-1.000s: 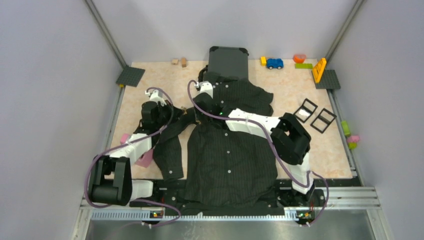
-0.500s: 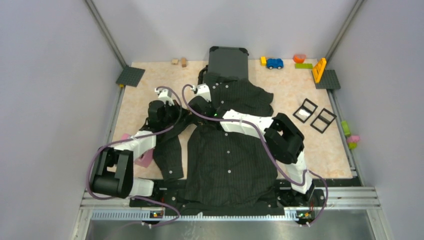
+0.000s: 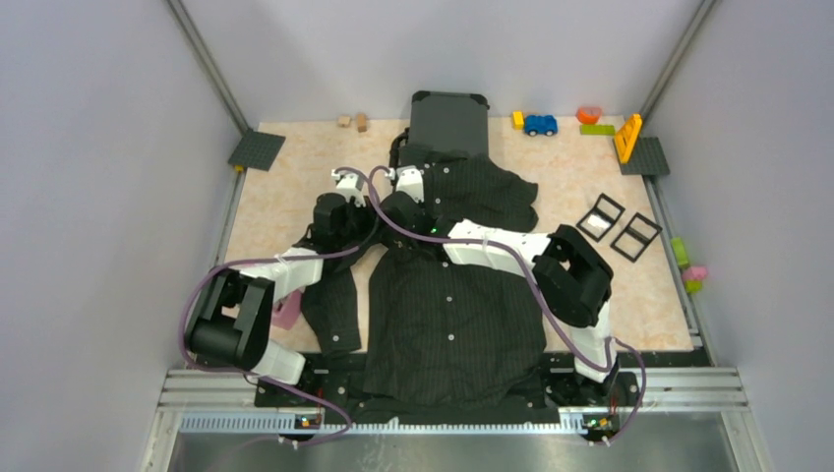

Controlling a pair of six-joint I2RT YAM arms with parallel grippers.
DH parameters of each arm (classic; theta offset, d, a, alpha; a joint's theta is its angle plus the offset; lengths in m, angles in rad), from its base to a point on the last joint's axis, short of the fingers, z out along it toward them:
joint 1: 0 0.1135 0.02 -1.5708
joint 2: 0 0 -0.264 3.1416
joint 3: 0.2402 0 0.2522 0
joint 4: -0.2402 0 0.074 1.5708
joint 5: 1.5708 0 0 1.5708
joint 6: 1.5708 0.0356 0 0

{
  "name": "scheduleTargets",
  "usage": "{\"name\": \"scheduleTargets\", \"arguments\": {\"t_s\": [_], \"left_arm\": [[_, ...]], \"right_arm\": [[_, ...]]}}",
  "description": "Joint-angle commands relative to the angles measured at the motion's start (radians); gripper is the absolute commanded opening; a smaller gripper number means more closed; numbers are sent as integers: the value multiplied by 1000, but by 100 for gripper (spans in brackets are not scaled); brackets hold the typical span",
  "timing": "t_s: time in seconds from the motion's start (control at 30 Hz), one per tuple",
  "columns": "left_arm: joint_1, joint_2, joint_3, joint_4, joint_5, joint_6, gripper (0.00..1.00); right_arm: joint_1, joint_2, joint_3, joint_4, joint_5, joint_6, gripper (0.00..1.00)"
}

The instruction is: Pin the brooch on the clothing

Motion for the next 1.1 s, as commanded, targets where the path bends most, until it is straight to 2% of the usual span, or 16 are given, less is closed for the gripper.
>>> {"name": "scheduleTargets", "arguments": {"t_s": [0.0,1.07], "left_arm": [[-24,4,32,37,-36,47,0],[-89,10,86,-23,-65,103,0]], "right_arm": [[9,-85,-14,47,12,27,0],[6,-114,-61,79,-43,30,0]]}}
